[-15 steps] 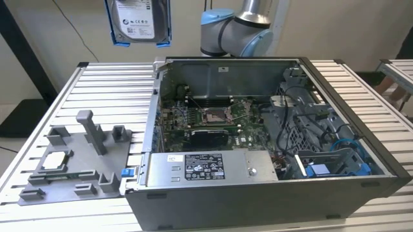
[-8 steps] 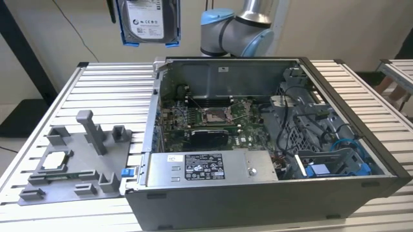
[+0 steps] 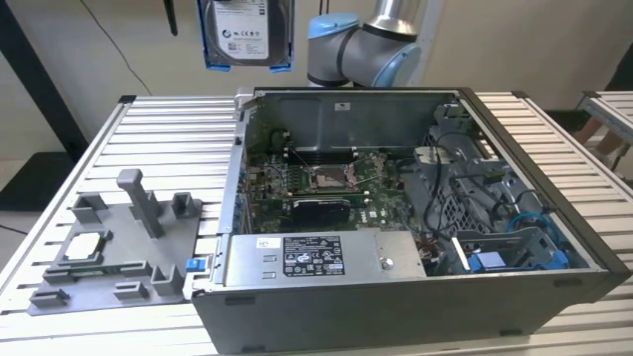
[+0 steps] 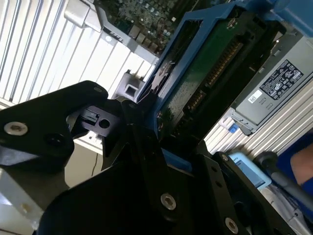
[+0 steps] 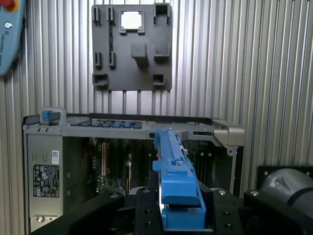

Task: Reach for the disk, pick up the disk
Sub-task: 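Pick up the disk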

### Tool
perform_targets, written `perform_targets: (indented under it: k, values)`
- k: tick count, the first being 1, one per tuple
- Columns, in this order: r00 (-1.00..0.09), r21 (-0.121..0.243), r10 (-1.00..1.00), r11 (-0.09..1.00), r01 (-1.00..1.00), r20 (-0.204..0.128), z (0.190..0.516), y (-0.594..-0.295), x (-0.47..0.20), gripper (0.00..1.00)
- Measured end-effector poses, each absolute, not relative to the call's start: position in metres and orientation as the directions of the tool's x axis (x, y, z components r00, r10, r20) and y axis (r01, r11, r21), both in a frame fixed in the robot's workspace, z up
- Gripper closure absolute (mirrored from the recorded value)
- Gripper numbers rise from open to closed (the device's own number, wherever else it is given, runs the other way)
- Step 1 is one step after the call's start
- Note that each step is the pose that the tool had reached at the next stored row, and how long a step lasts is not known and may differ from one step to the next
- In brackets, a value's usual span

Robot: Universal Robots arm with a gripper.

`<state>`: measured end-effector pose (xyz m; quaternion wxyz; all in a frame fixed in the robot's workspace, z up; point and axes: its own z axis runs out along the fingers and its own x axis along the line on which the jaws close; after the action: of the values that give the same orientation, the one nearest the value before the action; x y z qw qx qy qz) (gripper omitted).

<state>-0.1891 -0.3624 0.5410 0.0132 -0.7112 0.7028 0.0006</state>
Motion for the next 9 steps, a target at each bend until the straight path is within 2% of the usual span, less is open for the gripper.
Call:
perform_targets:
  k: [9]
  values:
    - [0.012,-0.018,-1.0,-0.012,-1.0,-0.019,0.541,-0.362,-0.149,1.0]
